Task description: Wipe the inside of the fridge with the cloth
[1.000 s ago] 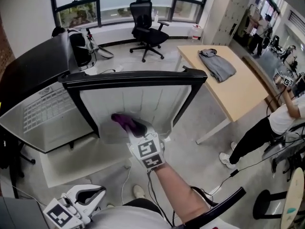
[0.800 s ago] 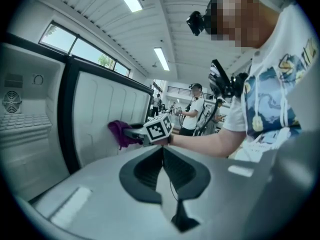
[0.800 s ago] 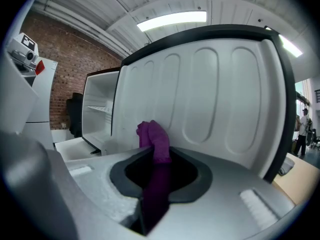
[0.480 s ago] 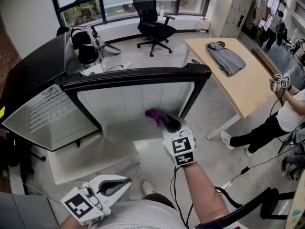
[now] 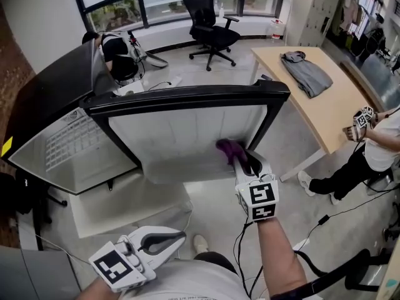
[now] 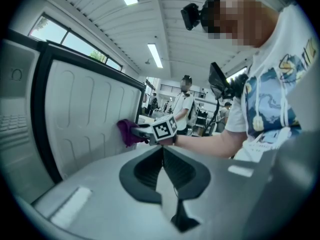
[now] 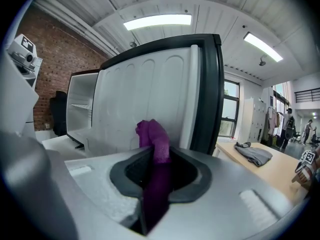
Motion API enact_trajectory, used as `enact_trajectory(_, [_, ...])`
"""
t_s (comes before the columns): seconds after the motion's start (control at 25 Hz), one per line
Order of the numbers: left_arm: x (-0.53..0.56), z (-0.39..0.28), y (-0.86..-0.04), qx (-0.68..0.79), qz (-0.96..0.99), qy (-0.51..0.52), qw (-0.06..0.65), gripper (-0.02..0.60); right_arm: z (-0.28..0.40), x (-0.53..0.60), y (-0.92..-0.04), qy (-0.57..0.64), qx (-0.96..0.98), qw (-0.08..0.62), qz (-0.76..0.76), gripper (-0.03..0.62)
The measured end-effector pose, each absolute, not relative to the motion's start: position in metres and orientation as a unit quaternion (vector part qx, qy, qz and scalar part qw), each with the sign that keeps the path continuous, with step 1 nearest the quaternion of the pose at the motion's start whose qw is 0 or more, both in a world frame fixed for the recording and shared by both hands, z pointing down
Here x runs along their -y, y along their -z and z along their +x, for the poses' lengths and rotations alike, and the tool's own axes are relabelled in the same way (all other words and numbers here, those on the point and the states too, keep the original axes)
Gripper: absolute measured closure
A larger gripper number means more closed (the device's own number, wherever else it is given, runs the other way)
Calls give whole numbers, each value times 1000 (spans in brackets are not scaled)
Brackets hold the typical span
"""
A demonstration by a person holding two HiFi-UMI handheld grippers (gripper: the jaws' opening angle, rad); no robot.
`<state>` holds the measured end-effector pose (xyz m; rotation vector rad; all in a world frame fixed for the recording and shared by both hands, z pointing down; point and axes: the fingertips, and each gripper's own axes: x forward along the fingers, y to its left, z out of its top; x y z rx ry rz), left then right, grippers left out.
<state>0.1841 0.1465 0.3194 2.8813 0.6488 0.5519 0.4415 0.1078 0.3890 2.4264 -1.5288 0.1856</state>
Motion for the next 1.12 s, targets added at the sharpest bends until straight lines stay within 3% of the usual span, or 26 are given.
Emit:
enact_trajectory(0.24, [-142, 174, -318, -209, 959, -177, 69, 577, 431, -104, -390, -60, 529, 132, 836, 519])
enact_trajectory(1.12, [-93, 90, -325, -121, 971, -187, 86, 577, 287, 47, -427, -61, 666, 166, 725, 519])
